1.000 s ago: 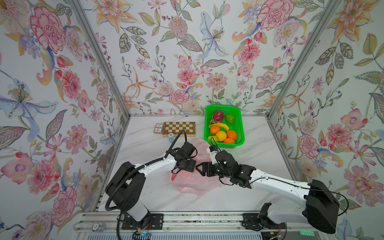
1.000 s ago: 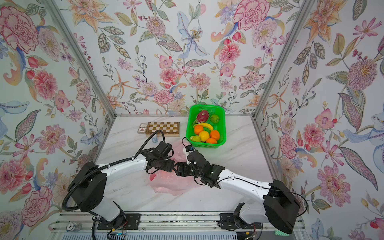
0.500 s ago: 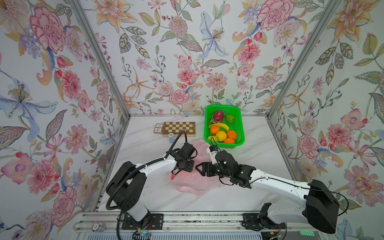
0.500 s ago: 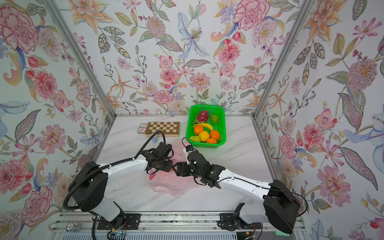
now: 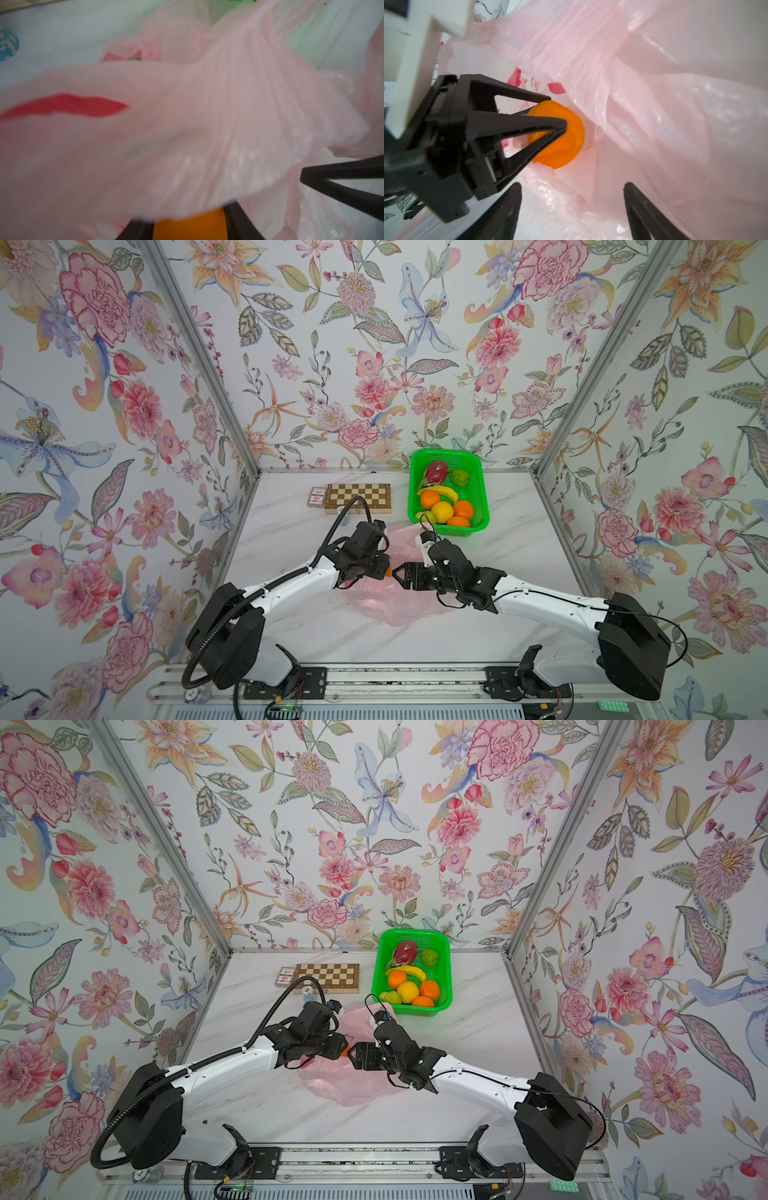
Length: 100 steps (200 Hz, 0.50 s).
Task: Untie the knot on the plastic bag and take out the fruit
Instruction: 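Grasp the orange with the left gripper and lift it out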
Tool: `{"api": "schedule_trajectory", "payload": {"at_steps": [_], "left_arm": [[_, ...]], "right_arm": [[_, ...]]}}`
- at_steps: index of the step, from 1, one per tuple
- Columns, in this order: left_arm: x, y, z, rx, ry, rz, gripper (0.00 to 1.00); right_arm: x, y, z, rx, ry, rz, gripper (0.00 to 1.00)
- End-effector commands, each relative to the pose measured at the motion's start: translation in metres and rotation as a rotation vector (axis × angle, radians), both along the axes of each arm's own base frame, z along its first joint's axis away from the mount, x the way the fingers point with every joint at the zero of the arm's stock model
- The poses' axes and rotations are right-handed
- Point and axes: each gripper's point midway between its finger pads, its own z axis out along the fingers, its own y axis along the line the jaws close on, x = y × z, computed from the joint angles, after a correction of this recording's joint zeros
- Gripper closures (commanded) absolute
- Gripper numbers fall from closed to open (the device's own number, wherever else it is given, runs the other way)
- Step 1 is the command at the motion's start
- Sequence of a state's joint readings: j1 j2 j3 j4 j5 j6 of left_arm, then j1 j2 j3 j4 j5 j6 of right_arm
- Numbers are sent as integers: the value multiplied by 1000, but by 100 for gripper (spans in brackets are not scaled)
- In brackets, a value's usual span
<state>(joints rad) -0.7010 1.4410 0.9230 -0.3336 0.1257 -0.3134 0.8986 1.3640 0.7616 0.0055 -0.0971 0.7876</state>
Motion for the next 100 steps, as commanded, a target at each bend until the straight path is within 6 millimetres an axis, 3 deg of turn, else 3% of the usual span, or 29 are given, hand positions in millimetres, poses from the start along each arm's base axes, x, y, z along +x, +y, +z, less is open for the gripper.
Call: {"api": "schedule_trajectory", "payload": {"at_steps": [1, 52, 100], "left_arm": [[3, -3, 18, -51, -61, -31, 61], [7, -7, 54, -155, -189, -32, 60], [5, -7, 73, -226, -268, -34, 60]], "right_arm": [[-4, -1, -22, -27, 56, 0, 22], [-18, 0, -62, -86, 161, 42, 23], [-21, -1, -67, -97, 184, 43, 23]]}}
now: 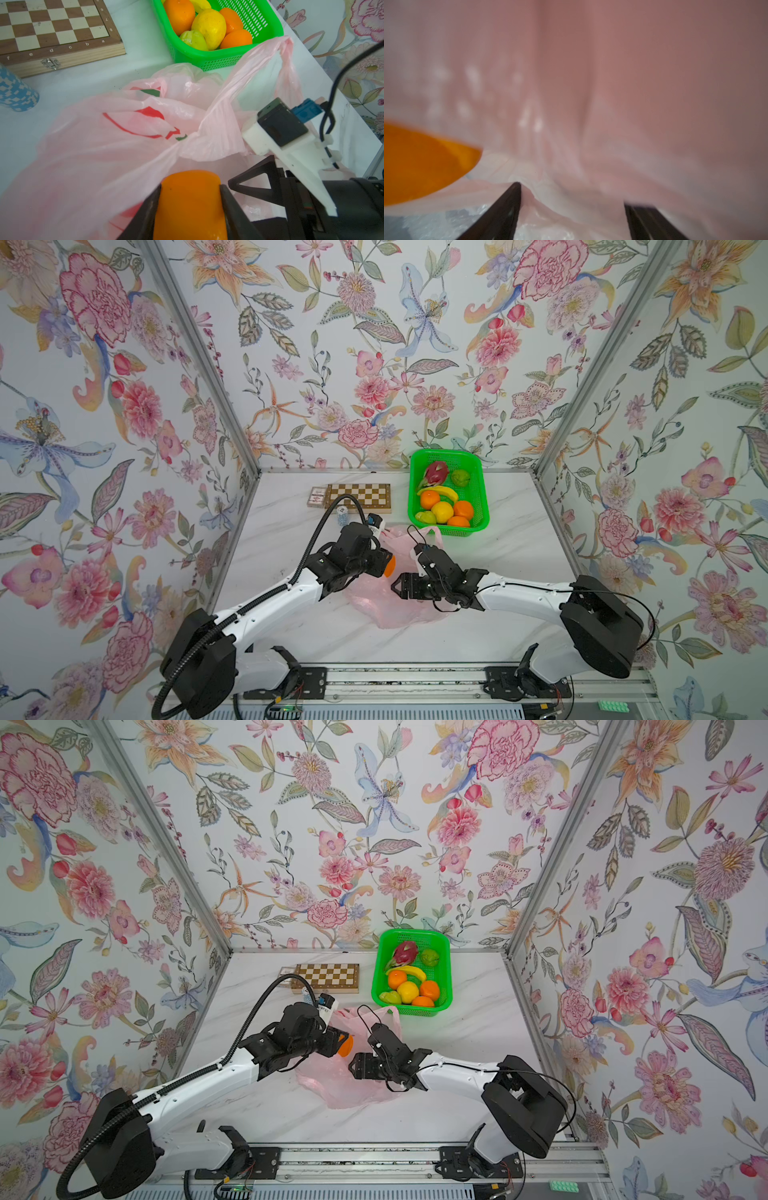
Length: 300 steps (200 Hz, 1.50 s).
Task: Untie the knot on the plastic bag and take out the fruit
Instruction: 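Grasp the orange with the left gripper and lift it out, then grasp the orange with the right gripper from the left gripper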
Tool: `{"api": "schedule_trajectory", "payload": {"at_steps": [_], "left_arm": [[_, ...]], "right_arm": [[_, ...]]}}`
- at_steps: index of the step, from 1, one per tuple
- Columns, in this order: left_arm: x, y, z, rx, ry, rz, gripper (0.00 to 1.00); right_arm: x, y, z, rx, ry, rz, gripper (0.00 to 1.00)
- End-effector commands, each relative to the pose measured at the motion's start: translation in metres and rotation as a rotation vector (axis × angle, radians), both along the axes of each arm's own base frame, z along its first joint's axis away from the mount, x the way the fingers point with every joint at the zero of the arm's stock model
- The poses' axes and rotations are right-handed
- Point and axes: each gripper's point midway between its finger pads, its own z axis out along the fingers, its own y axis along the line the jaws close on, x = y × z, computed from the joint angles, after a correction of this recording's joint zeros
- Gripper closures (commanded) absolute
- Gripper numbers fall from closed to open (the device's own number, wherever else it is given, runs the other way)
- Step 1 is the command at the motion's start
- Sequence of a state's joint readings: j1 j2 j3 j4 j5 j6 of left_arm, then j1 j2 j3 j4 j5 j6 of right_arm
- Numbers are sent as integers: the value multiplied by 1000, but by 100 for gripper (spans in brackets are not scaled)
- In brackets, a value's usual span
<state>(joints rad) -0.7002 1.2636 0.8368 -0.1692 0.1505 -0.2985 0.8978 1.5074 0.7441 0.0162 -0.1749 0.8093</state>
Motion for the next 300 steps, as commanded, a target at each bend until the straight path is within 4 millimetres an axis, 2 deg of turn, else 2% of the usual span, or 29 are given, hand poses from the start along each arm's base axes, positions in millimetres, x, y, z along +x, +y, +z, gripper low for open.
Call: {"api": "schedule_trajectory", "payload": {"at_steps": [1, 24, 39, 69, 110, 167, 194, 218, 274, 300], "left_arm": [[4, -1, 17, -57, -77, -6, 60], [2, -2, 21, -103, -104, -13, 60], [0, -1, 22, -126, -120, -13, 60], [0, 5, 25, -185, -154, 11, 60], [4, 2, 44, -291, -163, 14, 63], [13, -1, 76, -521, -76, 78, 69], [15, -5, 87, -636, -2, 101, 71], [19, -6, 88, -673, 60, 145, 72], [25, -5, 80, -682, 184, 248, 73], [24, -6, 78, -688, 204, 253, 73]], "right_arm": [[-7, -4, -10, -22, 35, 3, 23], [-8, 0, 3, 13, 26, 10, 23], [-7, 3, 22, 72, 5, 9, 22], [0, -2, 62, 216, -44, -37, 22], [8, -3, 119, 419, -153, -26, 20], [26, -6, 167, 620, -265, -90, 19], [33, -2, 170, 652, -283, -90, 19], [38, 3, 170, 674, -310, -84, 18], [50, 22, 161, 648, -372, -31, 18], [53, 31, 165, 664, -374, -18, 18]]}}
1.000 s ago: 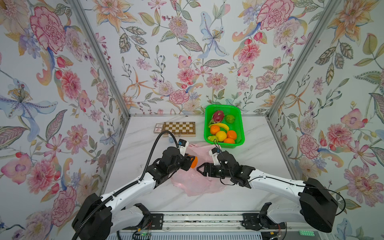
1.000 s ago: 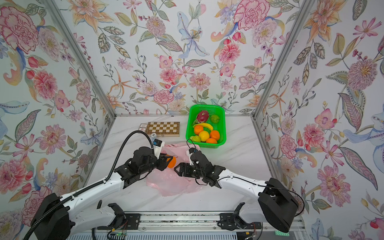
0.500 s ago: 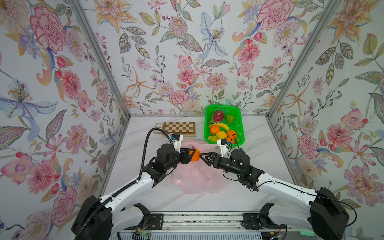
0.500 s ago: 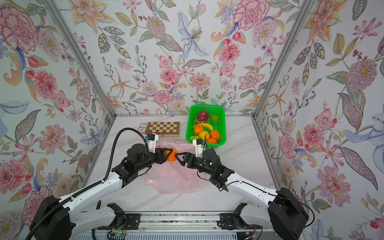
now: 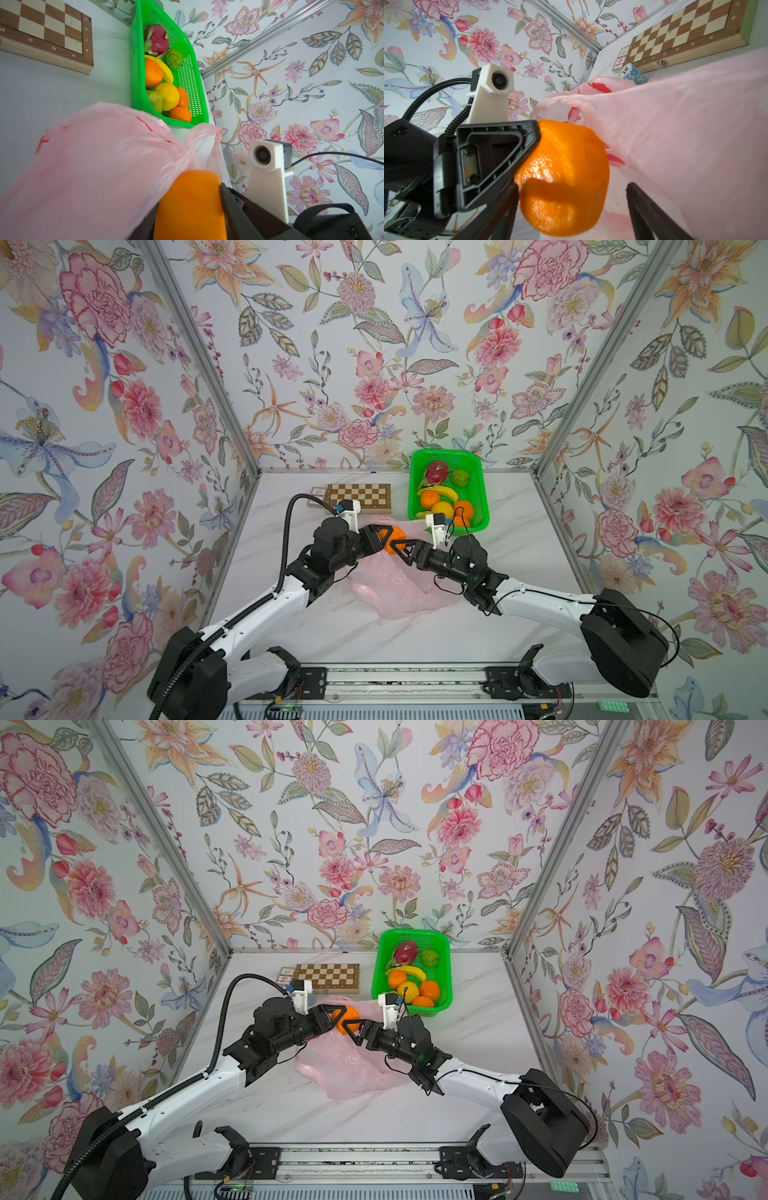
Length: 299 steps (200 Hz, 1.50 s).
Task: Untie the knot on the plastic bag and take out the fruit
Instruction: 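Grasp the orange with the right gripper from the left gripper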
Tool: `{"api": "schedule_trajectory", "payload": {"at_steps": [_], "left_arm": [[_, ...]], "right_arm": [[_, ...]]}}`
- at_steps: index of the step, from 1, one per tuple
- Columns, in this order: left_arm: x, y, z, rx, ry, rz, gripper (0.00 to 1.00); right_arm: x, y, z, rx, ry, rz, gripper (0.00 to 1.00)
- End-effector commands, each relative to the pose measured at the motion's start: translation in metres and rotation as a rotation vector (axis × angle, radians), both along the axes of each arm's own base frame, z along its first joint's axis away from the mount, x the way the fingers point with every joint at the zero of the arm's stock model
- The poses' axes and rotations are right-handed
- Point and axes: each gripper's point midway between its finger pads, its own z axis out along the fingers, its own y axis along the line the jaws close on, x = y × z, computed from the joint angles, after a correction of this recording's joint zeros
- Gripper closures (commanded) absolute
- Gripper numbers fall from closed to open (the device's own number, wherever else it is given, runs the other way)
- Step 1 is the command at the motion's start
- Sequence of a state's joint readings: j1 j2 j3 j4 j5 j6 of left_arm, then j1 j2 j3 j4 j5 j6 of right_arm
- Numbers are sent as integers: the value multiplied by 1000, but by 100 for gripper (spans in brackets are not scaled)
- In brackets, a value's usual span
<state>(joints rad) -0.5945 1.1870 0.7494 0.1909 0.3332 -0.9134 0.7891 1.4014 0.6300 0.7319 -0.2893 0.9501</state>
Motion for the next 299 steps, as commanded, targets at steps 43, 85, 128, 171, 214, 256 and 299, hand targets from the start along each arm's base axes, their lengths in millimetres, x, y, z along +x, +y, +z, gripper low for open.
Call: {"api": "schedule_trajectory", "payload": {"at_steps": [43, 85, 128, 171, 214, 256, 299], "left_arm": [[3, -1, 12, -47, 34, 13, 72], [3, -2, 10, -64, 53, 16, 62], [4, 1, 11, -57, 29, 26, 35], [4, 13, 14, -48, -4, 69, 23], [5, 29, 13, 39, -33, 111, 15], [3, 35, 22, 98, -98, 95, 14], [-6, 40, 37, 227, -273, 29, 13]], "right_arm": [[2, 24, 20, 39, -84, 71, 29], [-6, 31, 24, 62, -94, 125, 37], [-5, 27, 27, 70, -94, 102, 48], [-4, 18, 26, 61, -83, 71, 54], [-10, 7, 29, 59, -79, 52, 55], [-15, -7, 42, 49, -98, 27, 55], [-5, -31, 66, -1, -170, -55, 54]]}}
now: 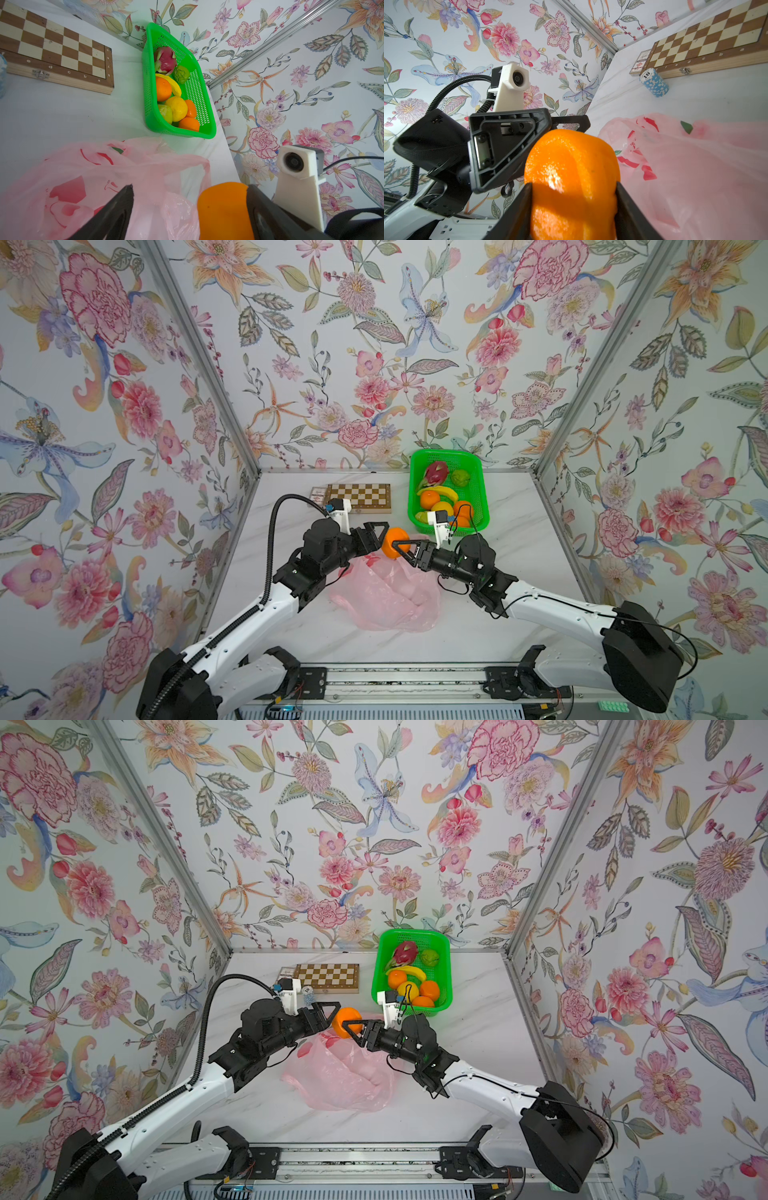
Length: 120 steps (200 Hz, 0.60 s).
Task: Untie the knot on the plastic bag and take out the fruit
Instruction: 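Grasp the orange with the right gripper from the left gripper, then carry the orange to the green basket with the right while the left withdraws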
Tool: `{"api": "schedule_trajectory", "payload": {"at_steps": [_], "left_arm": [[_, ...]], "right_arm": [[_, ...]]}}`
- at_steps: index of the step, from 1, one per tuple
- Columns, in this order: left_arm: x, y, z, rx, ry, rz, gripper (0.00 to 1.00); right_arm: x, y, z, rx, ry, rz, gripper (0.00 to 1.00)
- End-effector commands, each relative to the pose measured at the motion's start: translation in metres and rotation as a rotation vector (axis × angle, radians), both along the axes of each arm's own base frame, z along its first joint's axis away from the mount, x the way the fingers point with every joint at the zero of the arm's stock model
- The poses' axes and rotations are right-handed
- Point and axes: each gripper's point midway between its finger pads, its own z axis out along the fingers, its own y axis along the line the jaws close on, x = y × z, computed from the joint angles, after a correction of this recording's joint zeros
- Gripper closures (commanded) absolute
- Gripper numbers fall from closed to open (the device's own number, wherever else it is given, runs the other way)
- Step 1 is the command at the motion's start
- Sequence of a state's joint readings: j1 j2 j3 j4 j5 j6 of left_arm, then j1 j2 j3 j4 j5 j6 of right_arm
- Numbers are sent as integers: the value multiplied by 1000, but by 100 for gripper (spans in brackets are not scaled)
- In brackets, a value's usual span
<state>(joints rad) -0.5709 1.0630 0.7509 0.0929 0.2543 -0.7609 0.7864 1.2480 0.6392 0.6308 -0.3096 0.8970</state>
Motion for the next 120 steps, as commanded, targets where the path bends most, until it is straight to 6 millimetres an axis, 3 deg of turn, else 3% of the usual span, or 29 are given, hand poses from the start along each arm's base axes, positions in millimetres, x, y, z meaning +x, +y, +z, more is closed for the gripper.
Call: {"api": "schedule_trajectory", "payload": {"at_steps": [1, 52, 120], "left_arm": [[-2, 10, 14, 125, -133, -25, 13], [-20, 12, 36, 248, -333, -118, 11], [-39, 15, 32, 397, -430, -214, 6]], "right_arm": [[12, -19, 25, -18, -83, -82, 54], [57, -64, 40, -119, -125, -253, 51], [146, -135, 8, -349, -11, -423, 52]]}}
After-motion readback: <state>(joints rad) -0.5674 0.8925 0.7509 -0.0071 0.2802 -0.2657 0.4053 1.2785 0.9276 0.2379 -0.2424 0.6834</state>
